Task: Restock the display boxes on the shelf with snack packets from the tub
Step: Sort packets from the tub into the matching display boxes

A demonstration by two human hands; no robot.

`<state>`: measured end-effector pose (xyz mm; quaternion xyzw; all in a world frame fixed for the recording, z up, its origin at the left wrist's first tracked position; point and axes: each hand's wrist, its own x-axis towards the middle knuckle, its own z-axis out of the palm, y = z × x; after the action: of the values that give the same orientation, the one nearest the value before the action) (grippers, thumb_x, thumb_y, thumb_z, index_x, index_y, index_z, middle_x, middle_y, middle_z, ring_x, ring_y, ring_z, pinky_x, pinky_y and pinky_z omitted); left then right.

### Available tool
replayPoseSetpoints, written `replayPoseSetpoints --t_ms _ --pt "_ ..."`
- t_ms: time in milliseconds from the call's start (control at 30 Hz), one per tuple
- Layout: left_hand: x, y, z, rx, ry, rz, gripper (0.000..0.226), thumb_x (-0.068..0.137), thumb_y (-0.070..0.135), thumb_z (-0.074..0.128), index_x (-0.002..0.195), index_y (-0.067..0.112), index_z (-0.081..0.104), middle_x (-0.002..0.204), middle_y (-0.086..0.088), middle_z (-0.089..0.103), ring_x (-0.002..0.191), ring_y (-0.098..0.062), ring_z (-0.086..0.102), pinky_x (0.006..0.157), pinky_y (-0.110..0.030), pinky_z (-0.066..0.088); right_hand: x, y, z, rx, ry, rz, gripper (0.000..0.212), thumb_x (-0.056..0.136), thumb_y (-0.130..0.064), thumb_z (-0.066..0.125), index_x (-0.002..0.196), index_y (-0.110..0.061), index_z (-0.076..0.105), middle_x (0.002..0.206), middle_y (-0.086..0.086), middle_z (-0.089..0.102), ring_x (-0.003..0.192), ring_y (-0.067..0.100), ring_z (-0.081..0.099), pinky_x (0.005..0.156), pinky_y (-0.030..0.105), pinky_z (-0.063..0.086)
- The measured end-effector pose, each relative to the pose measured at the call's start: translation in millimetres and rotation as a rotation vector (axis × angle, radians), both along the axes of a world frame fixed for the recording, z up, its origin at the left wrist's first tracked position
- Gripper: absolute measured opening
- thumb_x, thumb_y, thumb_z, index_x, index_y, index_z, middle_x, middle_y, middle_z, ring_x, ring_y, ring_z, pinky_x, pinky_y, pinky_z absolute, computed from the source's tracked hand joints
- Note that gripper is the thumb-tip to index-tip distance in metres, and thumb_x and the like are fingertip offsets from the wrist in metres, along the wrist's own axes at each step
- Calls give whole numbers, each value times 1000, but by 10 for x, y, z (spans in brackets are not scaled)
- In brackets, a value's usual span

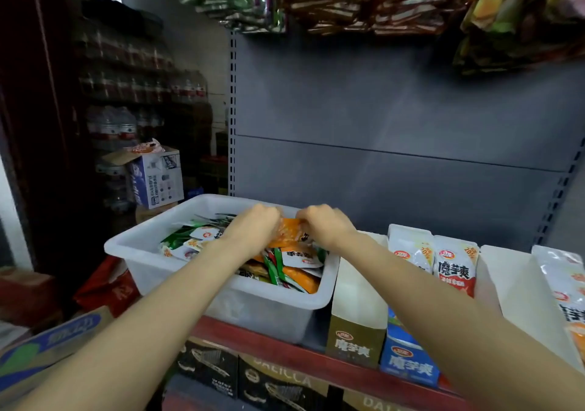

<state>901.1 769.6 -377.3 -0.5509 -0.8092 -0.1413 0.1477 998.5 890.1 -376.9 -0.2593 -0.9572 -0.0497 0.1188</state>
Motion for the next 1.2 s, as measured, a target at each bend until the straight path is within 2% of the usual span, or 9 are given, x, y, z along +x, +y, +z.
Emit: replayPoseSetpoints --t_ms 67,267,400,467,533,667,833,1033,1200 --pt "-27 -88 54 205 -122 -32 19 98 16 43 99 10 61 84 -9 65 84 -31 60 68 -33 42 85 30 43 -180 248 32 13 92 -26 57 102 -20 63 106 6 65 102 27 59 81 36 46" --pt "288 -330 171 575 -401 -162 21 97 21 50 92 14 69 80 8 63 80 -12 59 74 -28 43 511 -126 204 -618 850 -40 87 74 -40 77 142 -16 30 134 11 41 123 24 44 101 36 41" --pt "769 -306 199 681 -851 -347 13 93 17 56 86 16 67 76 -2 68 66 -13 66 58 -27 55 976 -175 191 -1205 1130 22 62 77 -25 77 127 -3 47 114 12 63 93 21 66 69 33 59" --pt "1085 -233 218 589 -1047 -425 5 89 11 62 92 12 66 79 -9 68 63 -12 67 55 -26 57 1294 -159 191 -1207 1264 17 41 78 -13 75 112 -2 55 100 13 65 80 20 66 62 29 56" --pt "1392 -124 230 470 -1161 -498 25 82 2 68 106 8 62 87 -7 68 69 -8 67 60 -22 57 1645 -105 199 -1143 1373 -21 38 76 -8 76 107 -5 55 96 12 65 78 21 65 63 33 56" --pt "1938 95 255 325 -1172 -628 46 76 -3 73 116 13 58 97 -3 69 85 -13 69 77 -29 57 2375 -5 242 -1065 1417 -76 39 77 -7 75 110 -5 53 95 11 66 74 18 66 58 27 57" --pt "2633 417 213 255 -1056 -730 52 70 -3 77 114 16 57 97 -3 68 83 -9 66 72 -22 56 3211 135 286 -943 1420 -196 45 76 -8 76 114 -1 54 94 10 67 74 20 67 59 28 59" --pt "3100 861 65 123 -808 -715 61 67 17 84 119 24 53 110 2 67 99 -13 64 86 -33 52 3790 372 266 -843 1289 -339 50 77 -9 75 119 -12 49 97 2 60 87 22 65 68 35 58" --pt "3246 1095 -47 -12 -715 -707 74 70 14 82 132 23 41 101 5 57 83 -7 56 67 -17 44 3950 606 231 -621 1178 -380 48 76 -7 76 114 -15 48 103 5 58 94 26 62 69 39 57"
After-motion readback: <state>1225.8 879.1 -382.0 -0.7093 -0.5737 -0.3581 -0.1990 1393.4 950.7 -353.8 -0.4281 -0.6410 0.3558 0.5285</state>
